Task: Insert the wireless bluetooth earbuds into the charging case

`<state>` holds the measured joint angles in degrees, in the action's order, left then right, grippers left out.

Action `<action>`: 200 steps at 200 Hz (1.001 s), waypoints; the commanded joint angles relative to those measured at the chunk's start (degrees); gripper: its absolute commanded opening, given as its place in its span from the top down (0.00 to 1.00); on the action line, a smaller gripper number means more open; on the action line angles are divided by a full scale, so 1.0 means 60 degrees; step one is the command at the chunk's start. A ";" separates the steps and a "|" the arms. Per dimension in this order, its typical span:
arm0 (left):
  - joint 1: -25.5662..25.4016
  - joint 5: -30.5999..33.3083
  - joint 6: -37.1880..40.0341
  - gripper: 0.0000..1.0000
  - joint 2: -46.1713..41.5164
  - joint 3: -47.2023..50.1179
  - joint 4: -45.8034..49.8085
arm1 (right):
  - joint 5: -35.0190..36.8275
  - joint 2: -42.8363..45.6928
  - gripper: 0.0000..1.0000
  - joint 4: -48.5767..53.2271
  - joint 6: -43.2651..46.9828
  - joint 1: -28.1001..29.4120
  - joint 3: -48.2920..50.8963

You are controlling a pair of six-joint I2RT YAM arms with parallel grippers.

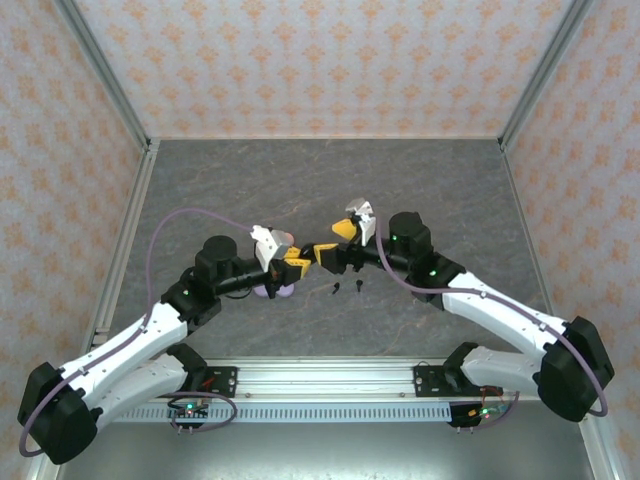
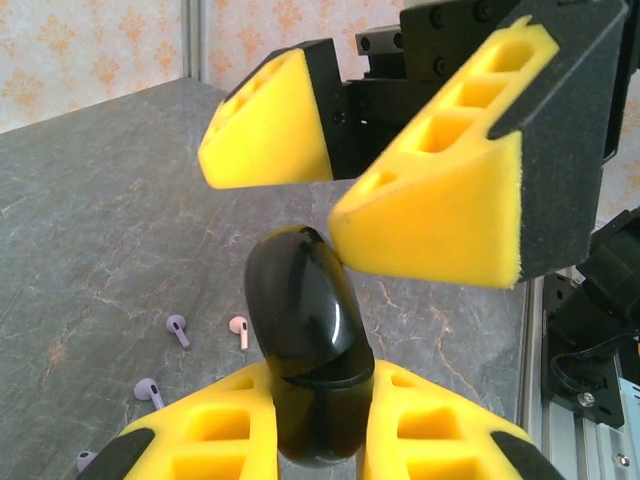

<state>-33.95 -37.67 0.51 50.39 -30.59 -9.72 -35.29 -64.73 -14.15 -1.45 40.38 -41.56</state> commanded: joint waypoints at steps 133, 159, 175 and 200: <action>-0.0506 0.0915 0.1357 1.00 -0.0271 -0.0031 0.0564 | 0.1592 0.0770 0.23 0.4612 -0.1185 -0.0828 -0.1728; -0.0537 0.0829 0.1495 1.00 -0.0579 0.0199 0.0371 | 0.2704 0.0621 0.26 0.6170 -0.1880 -0.0855 -0.1649; -0.0552 0.0827 0.1496 1.00 -0.0838 0.0357 0.0196 | 0.3056 0.0391 0.28 0.6633 -0.2403 -0.0856 -0.1408; -0.0583 0.0763 0.1416 1.00 -0.1293 0.0524 -0.0032 | 0.3521 -0.0271 0.32 0.7075 -0.3192 -0.0856 -0.1148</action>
<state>-37.10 -33.54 8.03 45.28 -28.47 -7.01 -20.01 -63.07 20.69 -14.06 35.42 -50.17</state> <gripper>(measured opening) 0.173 0.691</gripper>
